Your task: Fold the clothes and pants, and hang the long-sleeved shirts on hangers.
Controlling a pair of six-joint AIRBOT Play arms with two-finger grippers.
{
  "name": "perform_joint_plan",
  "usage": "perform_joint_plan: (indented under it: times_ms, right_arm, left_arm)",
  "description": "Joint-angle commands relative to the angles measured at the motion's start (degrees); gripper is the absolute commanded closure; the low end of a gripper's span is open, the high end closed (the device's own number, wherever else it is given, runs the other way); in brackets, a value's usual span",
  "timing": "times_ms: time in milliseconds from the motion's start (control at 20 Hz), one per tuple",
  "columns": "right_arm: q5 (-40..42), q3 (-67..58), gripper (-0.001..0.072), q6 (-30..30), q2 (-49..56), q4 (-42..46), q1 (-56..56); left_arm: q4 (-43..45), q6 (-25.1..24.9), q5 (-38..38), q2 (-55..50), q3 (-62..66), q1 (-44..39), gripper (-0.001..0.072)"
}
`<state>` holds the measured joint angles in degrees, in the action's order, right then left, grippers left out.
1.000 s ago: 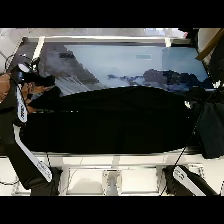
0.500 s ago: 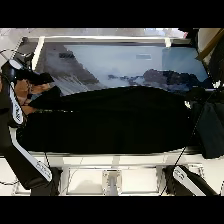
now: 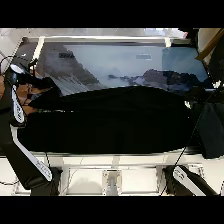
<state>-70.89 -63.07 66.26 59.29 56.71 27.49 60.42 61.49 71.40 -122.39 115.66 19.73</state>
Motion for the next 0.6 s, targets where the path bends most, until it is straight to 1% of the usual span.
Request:
perform_joint_plan:
  times_ms: [0, 100, 400, 550]
  right_arm:
    - [0.0, -0.1, 0.0508, 0.5, 0.0, -0.2, 0.0]
    - [0.0, 0.0, 0.0509, 0.7, 0.0, -0.7, 0.0]
    - [0.0, 0.0, 0.0509, 0.8, 0.0, -1.2, 0.0]
    - [0.0, 0.0, 0.0509, 0.8, 0.0, -1.4, 0.0]
  left_arm:
    - [-0.9, -0.9, -0.7, -0.9, 0.0, 0.1, 0.0222]
    - [-0.9, -0.9, -1.3, -1.5, 0.0, 0.0, 0.0222]
    - [-1.0, -0.9, -7.1, -1.9, 0.0, -0.7, 0.0222]
    - [-0.9, -1.0, -4.7, -1.9, 0.0, -1.0, 0.0224]
